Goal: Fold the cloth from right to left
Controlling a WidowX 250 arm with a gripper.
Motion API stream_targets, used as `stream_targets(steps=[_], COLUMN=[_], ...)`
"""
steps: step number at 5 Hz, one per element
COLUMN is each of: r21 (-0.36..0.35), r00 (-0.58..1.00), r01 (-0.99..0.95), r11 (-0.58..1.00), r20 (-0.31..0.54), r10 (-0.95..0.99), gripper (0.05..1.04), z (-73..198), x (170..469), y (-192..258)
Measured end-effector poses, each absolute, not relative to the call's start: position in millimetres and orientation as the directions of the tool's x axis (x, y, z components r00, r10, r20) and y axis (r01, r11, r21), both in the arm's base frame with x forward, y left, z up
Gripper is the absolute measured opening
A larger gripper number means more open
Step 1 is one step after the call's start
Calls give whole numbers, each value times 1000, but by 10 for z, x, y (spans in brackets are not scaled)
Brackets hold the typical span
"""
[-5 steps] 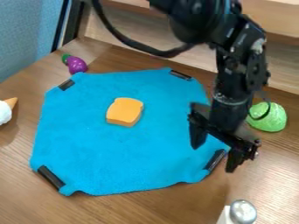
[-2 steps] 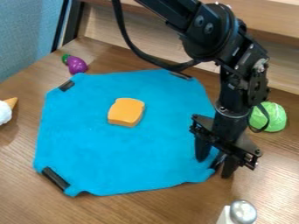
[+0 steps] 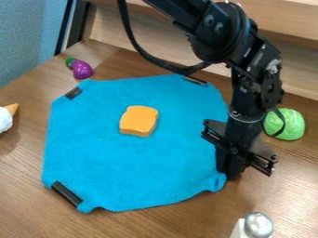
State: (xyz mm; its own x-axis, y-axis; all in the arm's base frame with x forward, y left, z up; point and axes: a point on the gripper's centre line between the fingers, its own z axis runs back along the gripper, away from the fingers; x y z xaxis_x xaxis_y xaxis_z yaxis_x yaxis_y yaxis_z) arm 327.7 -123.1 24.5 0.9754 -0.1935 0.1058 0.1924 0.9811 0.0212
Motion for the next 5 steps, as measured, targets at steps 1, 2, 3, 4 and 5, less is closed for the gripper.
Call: stream_targets(steps=[1,2,3,4,5], r21=[17,11,1,-11,-19], r00=[974,969,968,963,953], r01=[188,136,46,-58,-153], r11=[982,991,999,998,988], r20=[124,205,248,263,260], r10=[-189,-135,-45,58,152], gripper=[76,62,59,59,59], z=[326,706,958,1099,1136], x=[3288,3339,3388,3405,3379], y=[-1225,-1014,-641,-204,207])
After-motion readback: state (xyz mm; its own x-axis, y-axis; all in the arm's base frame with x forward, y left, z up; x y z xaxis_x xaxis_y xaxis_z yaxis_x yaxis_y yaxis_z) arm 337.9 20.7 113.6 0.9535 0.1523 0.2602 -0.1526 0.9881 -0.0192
